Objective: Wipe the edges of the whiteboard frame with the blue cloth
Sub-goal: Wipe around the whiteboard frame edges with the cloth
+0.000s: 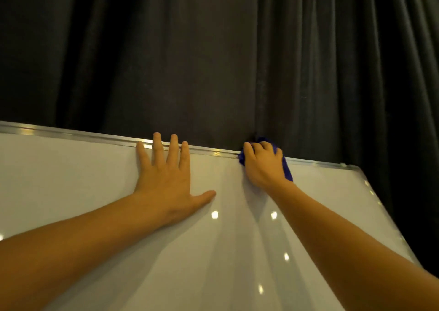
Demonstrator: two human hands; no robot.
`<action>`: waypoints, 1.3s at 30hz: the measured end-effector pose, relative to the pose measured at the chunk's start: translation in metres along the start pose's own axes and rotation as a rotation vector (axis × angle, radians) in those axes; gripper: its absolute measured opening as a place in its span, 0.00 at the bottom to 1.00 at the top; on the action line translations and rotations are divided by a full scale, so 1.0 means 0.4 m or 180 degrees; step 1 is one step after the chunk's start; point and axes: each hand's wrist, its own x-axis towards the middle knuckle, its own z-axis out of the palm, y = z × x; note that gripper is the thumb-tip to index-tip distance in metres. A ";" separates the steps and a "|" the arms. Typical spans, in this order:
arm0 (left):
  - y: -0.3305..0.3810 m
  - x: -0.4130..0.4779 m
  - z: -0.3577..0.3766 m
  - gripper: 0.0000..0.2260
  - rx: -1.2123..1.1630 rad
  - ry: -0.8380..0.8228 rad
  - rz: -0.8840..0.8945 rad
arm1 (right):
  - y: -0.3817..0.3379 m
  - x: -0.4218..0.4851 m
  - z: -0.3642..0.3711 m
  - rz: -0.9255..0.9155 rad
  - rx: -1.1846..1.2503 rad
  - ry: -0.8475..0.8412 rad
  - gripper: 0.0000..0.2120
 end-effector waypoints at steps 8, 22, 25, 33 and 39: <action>0.218 0.055 0.008 0.55 0.0169 -0.0128 -0.0226 | 0.228 0.019 0.020 -0.0973 0.0512 0.0632 0.21; 0.736 0.183 0.094 0.53 0.0327 -0.0223 -0.0280 | 0.686 0.141 0.075 -0.1170 0.0407 0.0333 0.26; 0.740 0.190 0.106 0.55 0.0301 -0.0364 -0.0245 | 0.836 0.176 0.073 -0.0179 0.0194 0.0052 0.28; 0.846 0.236 0.120 0.56 0.0360 -0.0260 -0.0091 | 0.757 0.099 0.119 -0.1486 0.1012 0.0449 0.23; 0.852 0.240 0.134 0.56 0.0293 -0.0197 0.0202 | 0.938 0.188 0.079 -0.0532 0.0360 0.0480 0.21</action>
